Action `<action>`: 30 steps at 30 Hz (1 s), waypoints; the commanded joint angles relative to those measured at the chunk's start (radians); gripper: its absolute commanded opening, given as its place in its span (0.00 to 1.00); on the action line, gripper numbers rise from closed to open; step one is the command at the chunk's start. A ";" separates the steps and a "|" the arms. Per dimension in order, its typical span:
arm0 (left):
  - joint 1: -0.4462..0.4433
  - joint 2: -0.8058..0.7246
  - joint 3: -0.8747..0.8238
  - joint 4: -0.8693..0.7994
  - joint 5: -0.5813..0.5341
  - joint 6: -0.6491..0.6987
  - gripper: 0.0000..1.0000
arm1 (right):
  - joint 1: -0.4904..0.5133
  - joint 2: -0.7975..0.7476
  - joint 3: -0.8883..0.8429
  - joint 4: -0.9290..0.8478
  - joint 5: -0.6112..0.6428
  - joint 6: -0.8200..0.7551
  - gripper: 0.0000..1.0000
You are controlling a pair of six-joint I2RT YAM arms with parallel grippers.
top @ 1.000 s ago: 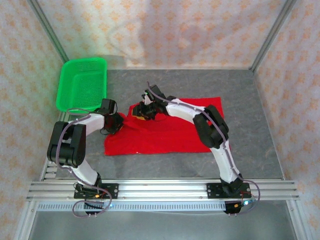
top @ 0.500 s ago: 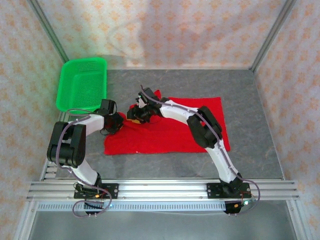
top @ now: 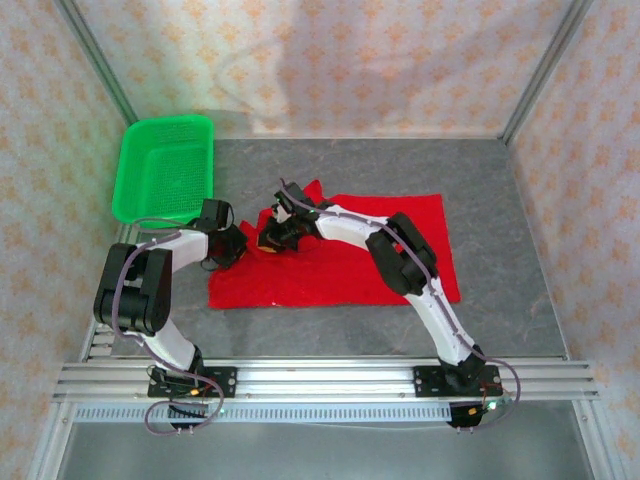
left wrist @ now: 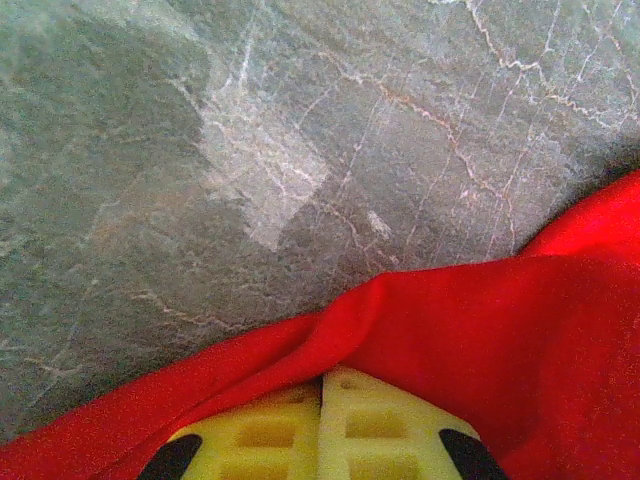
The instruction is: Fold and stack the t-shirts
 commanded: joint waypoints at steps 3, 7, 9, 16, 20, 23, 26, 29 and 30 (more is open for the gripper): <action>0.008 0.065 -0.072 -0.135 -0.059 0.012 0.01 | -0.009 -0.094 -0.038 0.023 0.086 -0.020 0.00; 0.008 0.068 -0.070 -0.135 -0.060 0.014 0.01 | -0.020 -0.156 -0.070 0.014 0.154 -0.053 0.00; 0.009 0.067 -0.070 -0.138 -0.060 0.014 0.01 | -0.023 -0.185 -0.073 -0.014 0.199 -0.084 0.00; 0.008 0.066 -0.070 -0.138 -0.062 0.014 0.01 | -0.038 -0.196 -0.048 -0.068 0.249 -0.129 0.00; 0.008 0.068 -0.068 -0.138 -0.062 0.016 0.01 | -0.040 -0.175 0.014 -0.161 0.322 -0.198 0.00; 0.007 0.071 -0.063 -0.142 -0.063 0.021 0.01 | -0.044 -0.147 0.070 -0.211 0.369 -0.246 0.00; 0.006 0.072 -0.057 -0.148 -0.065 0.027 0.02 | -0.048 -0.121 0.115 -0.246 0.428 -0.275 0.00; 0.006 0.072 -0.054 -0.153 -0.065 0.030 0.02 | -0.057 -0.094 0.145 -0.253 0.463 -0.274 0.00; 0.006 0.073 -0.052 -0.155 -0.065 0.031 0.01 | -0.061 -0.083 0.160 -0.264 0.463 -0.272 0.00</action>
